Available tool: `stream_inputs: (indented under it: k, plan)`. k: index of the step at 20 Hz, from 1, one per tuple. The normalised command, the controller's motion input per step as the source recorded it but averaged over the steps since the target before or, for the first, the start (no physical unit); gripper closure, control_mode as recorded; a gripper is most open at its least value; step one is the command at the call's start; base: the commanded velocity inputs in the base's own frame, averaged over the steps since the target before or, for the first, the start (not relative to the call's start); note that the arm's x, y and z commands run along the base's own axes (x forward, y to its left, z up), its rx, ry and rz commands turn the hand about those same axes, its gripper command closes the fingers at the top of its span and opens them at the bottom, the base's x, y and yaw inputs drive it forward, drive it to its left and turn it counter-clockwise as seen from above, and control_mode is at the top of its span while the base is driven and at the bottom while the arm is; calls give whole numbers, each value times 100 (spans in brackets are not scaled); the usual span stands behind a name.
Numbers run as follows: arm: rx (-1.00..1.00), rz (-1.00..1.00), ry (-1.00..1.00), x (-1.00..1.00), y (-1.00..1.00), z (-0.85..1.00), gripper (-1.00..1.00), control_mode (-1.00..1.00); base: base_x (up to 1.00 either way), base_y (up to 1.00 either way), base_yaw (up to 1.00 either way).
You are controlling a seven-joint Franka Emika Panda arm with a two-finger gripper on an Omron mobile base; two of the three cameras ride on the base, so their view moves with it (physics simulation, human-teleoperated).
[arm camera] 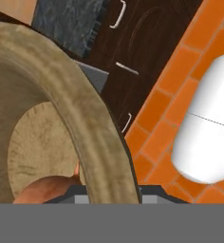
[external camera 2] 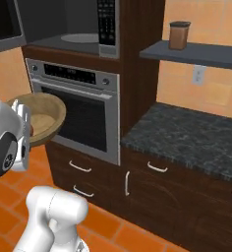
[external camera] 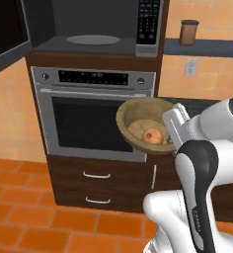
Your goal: Pick the onion from the sink and place it in the bowl. Then pick the bowl and place it in the microwave. Then close the microwave door and press the start button.
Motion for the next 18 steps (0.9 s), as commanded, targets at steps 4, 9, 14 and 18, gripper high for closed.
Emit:
stream_inputs:
  k: [4, 9, 14, 18]
  plan:
    - [0, 0, 0, 0, 0, 0, 100, 100, 59, 67, -37]
    - [0, 0, 0, 0, 0, 0, 100, 100, 56, 42, -39]
    - [0, 0, 0, 0, 0, 0, 100, 100, 52, 59, -31]
    - [0, 0, 0, 0, 0, 0, 100, 100, 51, 49, -21]
